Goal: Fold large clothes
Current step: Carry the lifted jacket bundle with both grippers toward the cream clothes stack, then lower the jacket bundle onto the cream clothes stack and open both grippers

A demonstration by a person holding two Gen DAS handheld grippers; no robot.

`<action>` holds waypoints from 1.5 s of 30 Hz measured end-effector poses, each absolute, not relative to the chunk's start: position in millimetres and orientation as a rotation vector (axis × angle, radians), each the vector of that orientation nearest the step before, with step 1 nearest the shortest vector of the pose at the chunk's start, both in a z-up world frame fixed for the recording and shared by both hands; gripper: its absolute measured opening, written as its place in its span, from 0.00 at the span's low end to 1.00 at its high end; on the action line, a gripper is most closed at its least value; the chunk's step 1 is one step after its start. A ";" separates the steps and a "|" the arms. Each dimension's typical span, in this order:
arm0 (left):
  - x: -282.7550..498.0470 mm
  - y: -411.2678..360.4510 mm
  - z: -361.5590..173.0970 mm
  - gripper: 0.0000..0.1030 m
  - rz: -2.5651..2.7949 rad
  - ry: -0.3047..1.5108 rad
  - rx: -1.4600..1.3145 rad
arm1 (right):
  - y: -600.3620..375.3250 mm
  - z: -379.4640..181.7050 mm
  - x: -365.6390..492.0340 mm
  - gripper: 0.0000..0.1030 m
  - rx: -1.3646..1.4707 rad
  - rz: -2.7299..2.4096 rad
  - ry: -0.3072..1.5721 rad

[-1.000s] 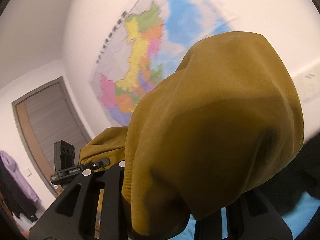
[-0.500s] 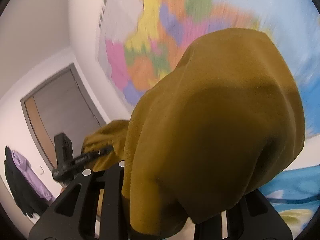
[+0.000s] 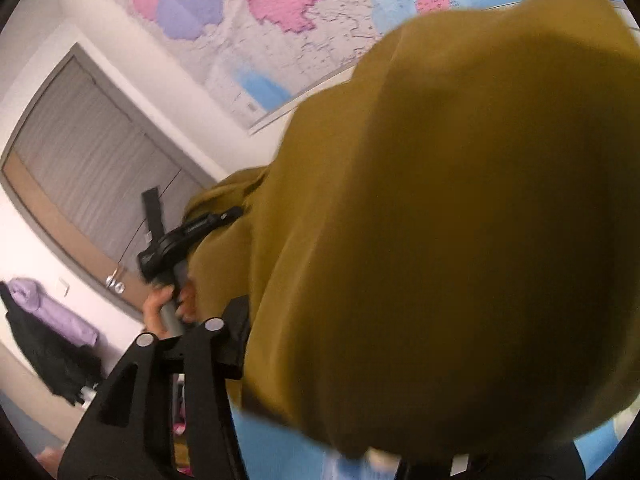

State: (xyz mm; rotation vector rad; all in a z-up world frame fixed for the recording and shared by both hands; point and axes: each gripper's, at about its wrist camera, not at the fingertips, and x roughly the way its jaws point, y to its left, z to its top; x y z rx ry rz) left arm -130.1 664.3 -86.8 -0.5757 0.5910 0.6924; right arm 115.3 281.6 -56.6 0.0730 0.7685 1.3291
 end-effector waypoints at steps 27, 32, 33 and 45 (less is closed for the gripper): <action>-108.4 631.9 -97.8 0.74 0.766 0.687 -0.599 | 198.0 -71.6 112.9 0.18 -0.122 1.139 0.789; -139.0 611.8 -83.8 0.73 0.815 0.603 -0.538 | 179.4 -17.3 94.4 0.39 -0.131 1.077 0.557; -150.2 605.1 -79.3 0.73 0.826 0.572 -0.530 | 181.4 -11.8 92.3 0.39 -0.136 1.086 0.535; -115.2 542.9 -94.0 0.79 0.583 0.572 -0.419 | 306.1 -27.5 122.4 0.48 -0.208 1.097 0.596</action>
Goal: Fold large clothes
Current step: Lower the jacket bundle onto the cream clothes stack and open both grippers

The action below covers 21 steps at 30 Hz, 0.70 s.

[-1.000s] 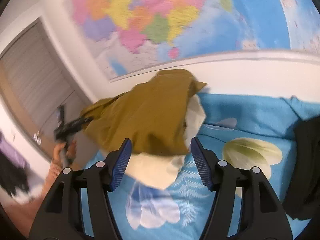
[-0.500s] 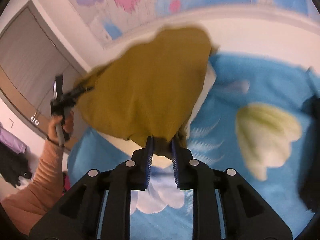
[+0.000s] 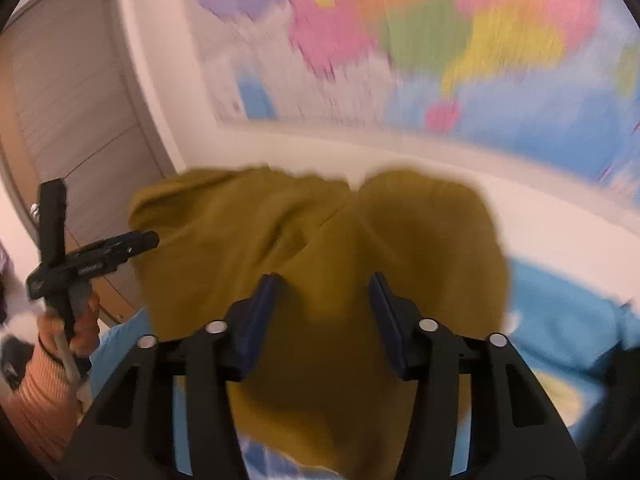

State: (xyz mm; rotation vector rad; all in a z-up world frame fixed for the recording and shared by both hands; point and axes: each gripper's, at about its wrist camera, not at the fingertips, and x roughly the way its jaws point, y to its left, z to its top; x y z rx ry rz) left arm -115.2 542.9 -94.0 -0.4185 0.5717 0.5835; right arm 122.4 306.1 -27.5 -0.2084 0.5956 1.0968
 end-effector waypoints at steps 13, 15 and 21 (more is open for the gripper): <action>-99.7 541.3 -106.8 0.80 0.669 0.596 -0.363 | 248.4 -27.4 106.3 0.56 -0.162 1.158 0.566; -103.9 529.2 -102.4 0.80 0.658 0.585 -0.337 | 244.9 -30.1 98.4 0.56 -0.180 1.155 0.541; -111.0 495.3 -92.1 0.84 0.634 0.541 -0.293 | 250.7 -45.8 76.4 0.61 -0.283 1.150 0.482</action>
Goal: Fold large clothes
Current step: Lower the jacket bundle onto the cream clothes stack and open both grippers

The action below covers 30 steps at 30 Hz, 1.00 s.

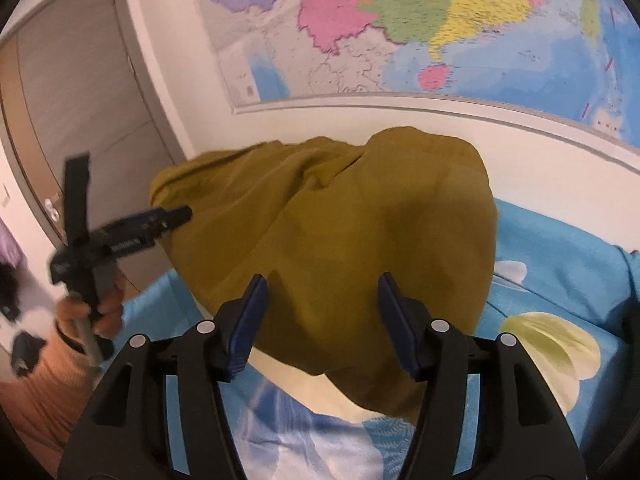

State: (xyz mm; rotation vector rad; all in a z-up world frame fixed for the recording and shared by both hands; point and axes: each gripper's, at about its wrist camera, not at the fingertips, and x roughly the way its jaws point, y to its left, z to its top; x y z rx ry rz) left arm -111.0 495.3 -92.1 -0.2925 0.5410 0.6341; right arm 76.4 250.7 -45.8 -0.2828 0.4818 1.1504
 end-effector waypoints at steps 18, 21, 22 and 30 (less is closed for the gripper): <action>-95.6 457.0 -105.8 0.90 0.640 0.544 -0.234 | 257.1 -57.6 77.5 0.65 -0.255 1.136 0.499; -97.2 455.0 -106.3 0.93 0.646 0.542 -0.241 | 255.0 -56.4 74.3 0.69 -0.244 1.140 0.490; -98.1 453.8 -106.0 0.93 0.651 0.541 -0.246 | 254.4 -55.9 72.7 0.70 -0.245 1.138 0.485; -101.8 438.5 -95.8 0.93 0.676 0.526 -0.230 | 247.6 -49.0 58.1 0.79 -0.269 1.129 0.420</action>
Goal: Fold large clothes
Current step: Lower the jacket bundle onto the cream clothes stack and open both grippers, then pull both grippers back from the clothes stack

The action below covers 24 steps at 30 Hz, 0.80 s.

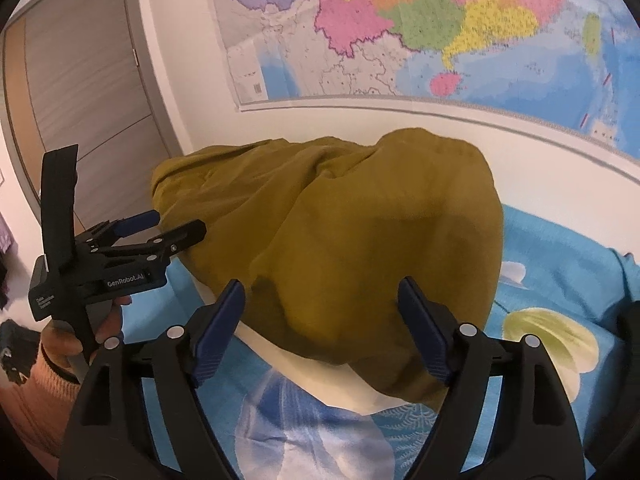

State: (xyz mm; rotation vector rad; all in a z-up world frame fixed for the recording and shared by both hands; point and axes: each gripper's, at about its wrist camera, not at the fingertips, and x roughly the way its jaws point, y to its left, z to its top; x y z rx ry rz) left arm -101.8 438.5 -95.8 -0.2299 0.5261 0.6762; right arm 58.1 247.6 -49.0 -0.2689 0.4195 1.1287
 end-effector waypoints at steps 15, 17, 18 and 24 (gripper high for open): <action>-128.9 393.6 -91.3 0.93 0.685 0.487 -0.266 | 220.1 -57.5 34.6 0.94 -0.237 1.095 0.371; -133.3 383.5 -92.0 0.93 0.700 0.473 -0.248 | 217.5 -60.8 31.2 0.94 -0.241 1.091 0.375; -134.0 379.5 -92.4 0.93 0.695 0.480 -0.245 | 215.9 -63.4 28.9 0.94 -0.242 1.087 0.376; -143.1 367.1 -97.9 0.93 0.654 0.496 -0.301 | 207.4 -75.4 16.6 0.94 -0.246 1.096 0.385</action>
